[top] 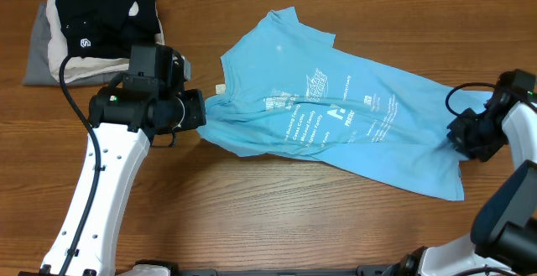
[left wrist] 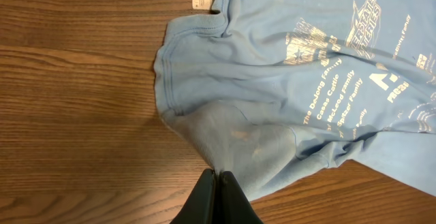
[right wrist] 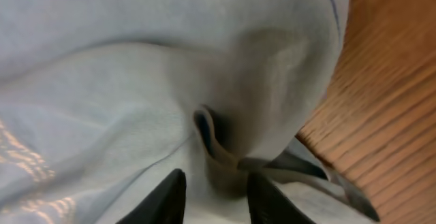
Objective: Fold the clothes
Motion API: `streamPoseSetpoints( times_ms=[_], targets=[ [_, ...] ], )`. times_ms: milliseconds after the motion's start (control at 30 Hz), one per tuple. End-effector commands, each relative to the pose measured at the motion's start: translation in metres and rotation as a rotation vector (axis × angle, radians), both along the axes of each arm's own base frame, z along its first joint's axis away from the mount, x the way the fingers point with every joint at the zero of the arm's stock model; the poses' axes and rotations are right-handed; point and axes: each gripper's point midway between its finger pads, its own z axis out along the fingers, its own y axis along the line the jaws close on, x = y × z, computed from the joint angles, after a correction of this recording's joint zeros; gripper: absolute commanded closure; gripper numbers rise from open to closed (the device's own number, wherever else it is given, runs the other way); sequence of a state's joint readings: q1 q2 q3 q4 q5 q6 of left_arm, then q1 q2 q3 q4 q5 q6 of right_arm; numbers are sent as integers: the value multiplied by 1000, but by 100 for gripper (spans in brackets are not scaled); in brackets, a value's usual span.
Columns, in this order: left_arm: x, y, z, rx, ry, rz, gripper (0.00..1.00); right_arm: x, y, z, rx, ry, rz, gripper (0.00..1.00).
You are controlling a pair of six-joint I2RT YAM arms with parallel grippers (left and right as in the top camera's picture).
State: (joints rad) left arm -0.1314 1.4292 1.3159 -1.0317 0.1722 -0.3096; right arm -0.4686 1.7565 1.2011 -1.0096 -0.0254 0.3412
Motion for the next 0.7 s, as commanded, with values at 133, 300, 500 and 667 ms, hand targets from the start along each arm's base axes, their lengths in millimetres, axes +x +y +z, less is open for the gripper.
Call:
streamPoseSetpoints(
  times_ms=[133,300,500,667],
  targets=[
    [2,-3,2,8,-14,-31,96,-3,-6,-11,-29,39,5,78],
    [2,-3,2,8,-14,-30,96,-3,-6,-11,-29,39,5,96],
    [2,-3,2,7,-14,-31,96,-5,-5,-4,-21,55,-16,96],
    [-1,-9,11,-27,-19,-47,96,-11,-2,18,-13,62,-68,96]
  ],
)
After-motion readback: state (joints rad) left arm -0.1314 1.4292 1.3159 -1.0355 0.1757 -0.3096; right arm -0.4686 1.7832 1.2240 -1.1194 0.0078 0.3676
